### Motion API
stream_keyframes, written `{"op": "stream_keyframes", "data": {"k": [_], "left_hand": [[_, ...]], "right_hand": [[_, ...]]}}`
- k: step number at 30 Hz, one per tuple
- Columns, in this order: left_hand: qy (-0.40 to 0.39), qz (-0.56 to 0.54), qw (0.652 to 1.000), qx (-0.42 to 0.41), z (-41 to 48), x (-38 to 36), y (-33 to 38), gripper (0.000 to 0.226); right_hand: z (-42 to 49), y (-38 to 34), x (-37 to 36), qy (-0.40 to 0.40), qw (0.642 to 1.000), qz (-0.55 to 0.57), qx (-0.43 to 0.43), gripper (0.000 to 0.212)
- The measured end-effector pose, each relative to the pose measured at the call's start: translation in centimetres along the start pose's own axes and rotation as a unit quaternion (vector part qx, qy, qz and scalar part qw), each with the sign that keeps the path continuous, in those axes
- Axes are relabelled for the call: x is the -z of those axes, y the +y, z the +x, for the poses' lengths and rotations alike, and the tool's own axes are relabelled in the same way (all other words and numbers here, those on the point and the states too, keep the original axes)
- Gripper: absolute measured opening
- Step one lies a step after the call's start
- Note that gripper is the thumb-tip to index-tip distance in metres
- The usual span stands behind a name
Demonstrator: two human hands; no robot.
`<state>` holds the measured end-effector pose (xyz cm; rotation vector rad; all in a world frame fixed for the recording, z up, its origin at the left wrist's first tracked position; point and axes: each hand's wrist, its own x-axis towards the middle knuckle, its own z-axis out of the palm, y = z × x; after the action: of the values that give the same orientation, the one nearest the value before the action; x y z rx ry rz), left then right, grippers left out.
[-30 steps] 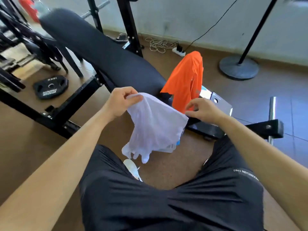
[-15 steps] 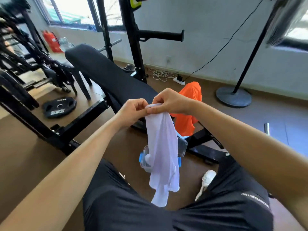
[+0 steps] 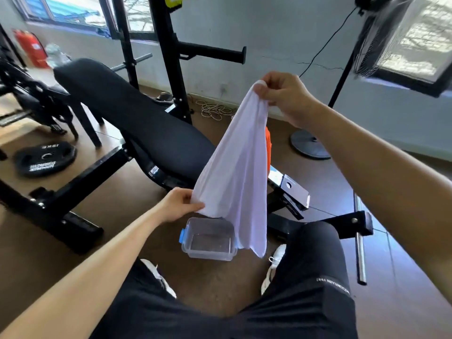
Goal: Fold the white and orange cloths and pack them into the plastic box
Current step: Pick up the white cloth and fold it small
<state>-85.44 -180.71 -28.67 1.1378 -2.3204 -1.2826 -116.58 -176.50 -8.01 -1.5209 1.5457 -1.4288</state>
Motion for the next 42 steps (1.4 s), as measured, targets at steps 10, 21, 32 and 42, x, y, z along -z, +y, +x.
{"op": "stream_keyframes", "data": {"k": [10, 21, 32, 42], "left_hand": [[-0.034, -0.104, 0.993, 0.04, 0.1, 0.0, -1.2, 0.019], [-0.037, -0.008, 0.999, 0.006, -0.1, -3.2, -0.6, 0.006], [0.044, -0.136, 0.989, 0.049, 6.8, -12.1, 4.2, 0.08], [-0.128, -0.187, 0.974, 0.014, 13.8, -15.2, 7.2, 0.057]], "right_hand": [[2.1, 2.7, 3.0, 0.128, 0.979, 0.126, -0.097, 0.016], [3.1, 2.5, 4.5, 0.087, 0.973, 0.187, -0.102, 0.017], [0.8, 1.6, 6.8, -0.056, 0.97, 0.224, -0.075, 0.021], [-2.5, 0.8, 11.6, -0.022, 0.985, 0.16, -0.062, 0.018]]}}
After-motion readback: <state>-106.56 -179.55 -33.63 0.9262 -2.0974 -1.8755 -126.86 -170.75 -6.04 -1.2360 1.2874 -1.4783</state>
